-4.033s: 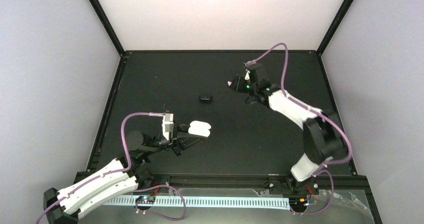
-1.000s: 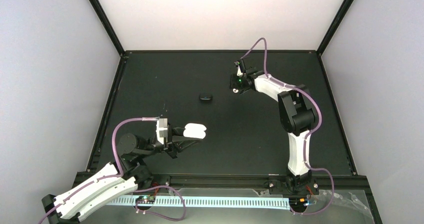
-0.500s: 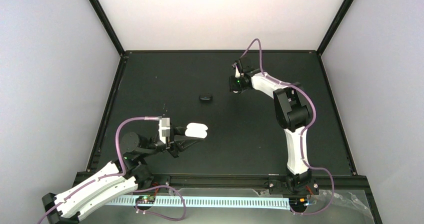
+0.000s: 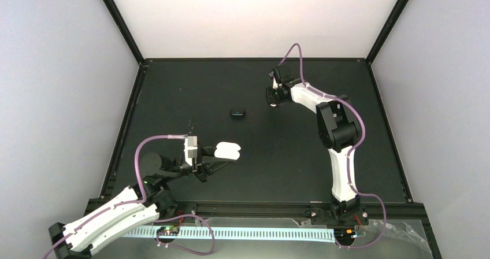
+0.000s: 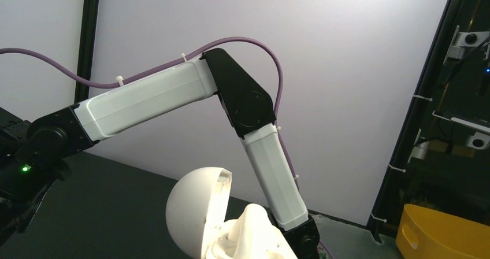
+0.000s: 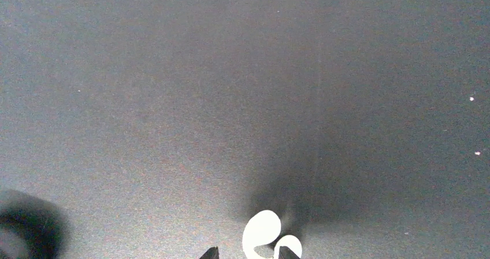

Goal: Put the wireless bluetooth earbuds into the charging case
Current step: Pick up the earbud from the center of the board.

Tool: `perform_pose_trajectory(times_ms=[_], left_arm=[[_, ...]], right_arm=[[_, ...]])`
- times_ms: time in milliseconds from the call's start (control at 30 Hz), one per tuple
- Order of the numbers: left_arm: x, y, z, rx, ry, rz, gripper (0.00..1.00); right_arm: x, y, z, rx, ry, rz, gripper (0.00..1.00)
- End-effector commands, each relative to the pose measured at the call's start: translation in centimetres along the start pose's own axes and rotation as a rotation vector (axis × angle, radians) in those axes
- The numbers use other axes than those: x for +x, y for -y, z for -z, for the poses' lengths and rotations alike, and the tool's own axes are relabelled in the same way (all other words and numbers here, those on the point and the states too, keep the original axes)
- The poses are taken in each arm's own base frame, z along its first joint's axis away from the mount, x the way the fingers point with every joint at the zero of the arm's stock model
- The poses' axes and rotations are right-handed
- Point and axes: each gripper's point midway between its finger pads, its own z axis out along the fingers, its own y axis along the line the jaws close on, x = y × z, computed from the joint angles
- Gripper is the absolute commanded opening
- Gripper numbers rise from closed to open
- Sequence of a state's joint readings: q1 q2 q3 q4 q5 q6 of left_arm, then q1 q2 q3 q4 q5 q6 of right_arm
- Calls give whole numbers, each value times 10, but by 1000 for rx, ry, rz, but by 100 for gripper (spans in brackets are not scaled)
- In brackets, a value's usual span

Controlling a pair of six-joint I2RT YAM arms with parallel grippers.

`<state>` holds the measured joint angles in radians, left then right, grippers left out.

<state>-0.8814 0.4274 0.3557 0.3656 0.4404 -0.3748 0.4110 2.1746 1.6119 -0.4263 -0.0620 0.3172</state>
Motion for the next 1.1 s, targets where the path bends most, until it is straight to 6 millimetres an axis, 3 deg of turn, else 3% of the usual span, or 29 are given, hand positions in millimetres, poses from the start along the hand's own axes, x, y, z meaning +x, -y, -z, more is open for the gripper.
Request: perform_pose_trajectory(times_ms=[0,367,1067], left_arm=[[-8,2,-1,1,24,-22,2],[-6,1,-1,-1,20,-19,2],[-6,0,-2,-1,22,-19,2]], right_arm=[[-1,13,-5,47,-5,5,26],[-2,19,-6,72,-3,7,22],[-14,29,7,130,43,-1,1]])
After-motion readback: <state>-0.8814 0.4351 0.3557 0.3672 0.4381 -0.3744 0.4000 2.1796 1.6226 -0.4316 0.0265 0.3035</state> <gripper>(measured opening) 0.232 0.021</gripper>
